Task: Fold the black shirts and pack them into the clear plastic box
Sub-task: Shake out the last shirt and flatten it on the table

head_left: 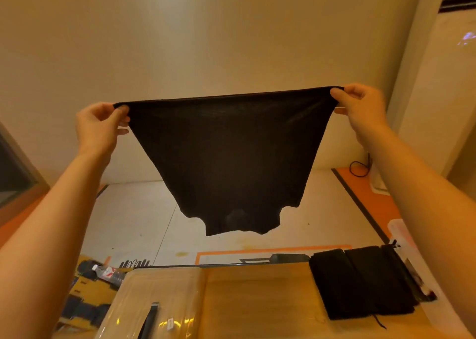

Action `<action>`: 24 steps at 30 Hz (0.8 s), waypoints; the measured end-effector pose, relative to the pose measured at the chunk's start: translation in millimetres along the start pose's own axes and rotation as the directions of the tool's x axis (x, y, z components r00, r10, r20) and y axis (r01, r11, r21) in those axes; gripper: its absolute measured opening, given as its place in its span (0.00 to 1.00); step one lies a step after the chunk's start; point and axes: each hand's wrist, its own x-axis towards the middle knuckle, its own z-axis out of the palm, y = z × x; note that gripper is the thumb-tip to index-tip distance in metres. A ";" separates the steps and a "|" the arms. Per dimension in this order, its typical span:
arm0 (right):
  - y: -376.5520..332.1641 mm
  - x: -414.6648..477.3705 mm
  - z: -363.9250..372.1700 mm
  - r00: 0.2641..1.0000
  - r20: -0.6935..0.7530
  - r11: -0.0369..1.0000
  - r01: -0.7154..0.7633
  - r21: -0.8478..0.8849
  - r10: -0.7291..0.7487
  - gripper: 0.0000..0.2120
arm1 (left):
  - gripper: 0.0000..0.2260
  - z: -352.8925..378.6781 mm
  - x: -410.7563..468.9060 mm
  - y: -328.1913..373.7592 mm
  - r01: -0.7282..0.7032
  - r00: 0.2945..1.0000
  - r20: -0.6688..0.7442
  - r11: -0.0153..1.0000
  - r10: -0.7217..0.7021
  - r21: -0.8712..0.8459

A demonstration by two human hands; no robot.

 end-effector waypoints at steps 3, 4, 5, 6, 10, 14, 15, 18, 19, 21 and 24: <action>8.2 -23.7 0.4 0.999 0.034 0.998 -0.041 0.040 0.040 0.04 | 0.06 -12.5 -22.0 -10.7 0.004 1.000 0.022 1.000 -0.004 -0.016; 11.2 -33.4 0.3 0.997 0.040 0.997 -0.063 0.050 0.061 0.04 | 0.06 -16.7 -30.6 -14.3 0.010 0.999 0.031 1.000 -0.009 -0.023; 15.1 -43.4 0.0 0.996 0.045 0.995 -0.084 0.050 0.081 0.05 | 0.06 -20.5 -39.5 -17.3 0.016 0.999 0.041 1.000 -0.015 -0.026; 19.1 -55.0 -0.8 0.994 0.049 0.994 -0.102 0.042 0.099 0.06 | 0.06 -24.3 -49.6 -21.8 0.024 0.998 0.052 0.999 -0.022 -0.024; 37.3 -110.0 -13.0 0.986 0.060 0.988 -0.155 0.007 0.154 0.10 | 0.05 -46.2 -102.2 -42.8 0.059 0.994 0.091 0.998 -0.057 -0.020; 56.8 -166.7 -32.8 0.971 0.136 0.973 -0.210 0.092 0.197 0.12 | 0.06 -66.5 -164.8 -59.1 0.069 0.991 0.113 0.997 -0.073 0.040; 60.4 -179.5 -37.4 0.966 0.149 0.964 -0.232 0.130 0.212 0.15 | 0.06 -70.8 -182.1 -61.5 0.078 0.988 0.128 0.996 -0.083 0.042; 74.7 -216.7 -50.3 0.946 0.211 0.942 -0.284 0.181 0.245 0.24 | 0.07 -82.5 -230.0 -69.2 0.118 0.980 0.157 0.991 -0.126 0.059; 79.1 -229.2 -54.4 0.938 0.226 0.934 -0.305 0.186 0.262 0.28 | 0.08 -85.9 -244.1 -72.5 0.131 0.977 0.159 0.989 -0.141 0.072; 86.0 -253.0 -63.8 0.917 0.249 0.911 -0.363 0.194 0.312 0.32 | 0.08 -93.7 -270.8 -77.8 0.159 0.972 0.159 0.982 -0.174 0.099; 87.5 -284.1 -82.9 0.876 0.292 0.872 -0.448 0.197 0.384 0.26 | 0.07 -107.2 -311.2 -79.8 0.201 0.968 0.130 0.972 -0.217 0.123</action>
